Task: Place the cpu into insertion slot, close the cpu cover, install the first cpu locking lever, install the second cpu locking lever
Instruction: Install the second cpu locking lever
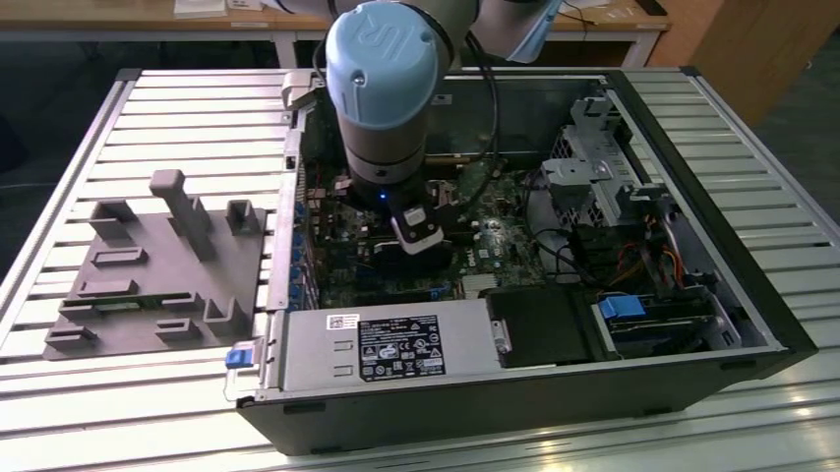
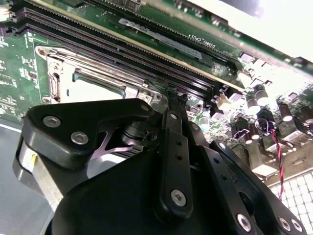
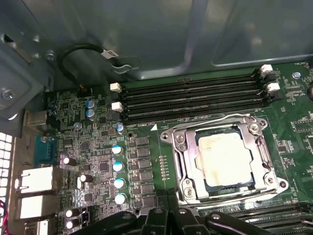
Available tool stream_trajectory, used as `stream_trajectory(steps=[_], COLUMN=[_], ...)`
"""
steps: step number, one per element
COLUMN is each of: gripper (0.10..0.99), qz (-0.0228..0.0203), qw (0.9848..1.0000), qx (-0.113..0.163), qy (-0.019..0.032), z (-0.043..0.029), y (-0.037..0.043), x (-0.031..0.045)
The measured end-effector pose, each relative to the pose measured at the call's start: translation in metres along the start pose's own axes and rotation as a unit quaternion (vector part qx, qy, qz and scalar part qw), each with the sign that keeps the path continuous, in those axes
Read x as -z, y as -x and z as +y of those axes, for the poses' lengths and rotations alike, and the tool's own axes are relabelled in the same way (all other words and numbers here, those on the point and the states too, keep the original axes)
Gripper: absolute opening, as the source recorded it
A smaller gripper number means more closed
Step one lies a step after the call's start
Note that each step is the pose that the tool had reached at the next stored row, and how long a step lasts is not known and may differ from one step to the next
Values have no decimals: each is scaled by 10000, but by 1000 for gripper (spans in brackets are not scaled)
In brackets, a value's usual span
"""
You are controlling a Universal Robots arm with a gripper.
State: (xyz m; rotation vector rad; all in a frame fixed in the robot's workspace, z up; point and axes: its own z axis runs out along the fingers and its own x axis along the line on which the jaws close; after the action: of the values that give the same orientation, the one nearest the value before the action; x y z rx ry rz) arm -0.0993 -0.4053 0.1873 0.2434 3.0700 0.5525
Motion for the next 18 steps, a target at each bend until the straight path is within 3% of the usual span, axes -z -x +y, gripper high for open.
stream_trajectory(steps=[7,10,14,18], gripper=[102,102,102,102], qz=[-9,-21,-33,-57], qw=[10000,10000,9999,9996], qx=[2,6,10,17], qy=[-29,-67,-144,-280], z=[15,25,38,40], y=[-2,-4,-8,-8], x=[19,-6,-28,-29])
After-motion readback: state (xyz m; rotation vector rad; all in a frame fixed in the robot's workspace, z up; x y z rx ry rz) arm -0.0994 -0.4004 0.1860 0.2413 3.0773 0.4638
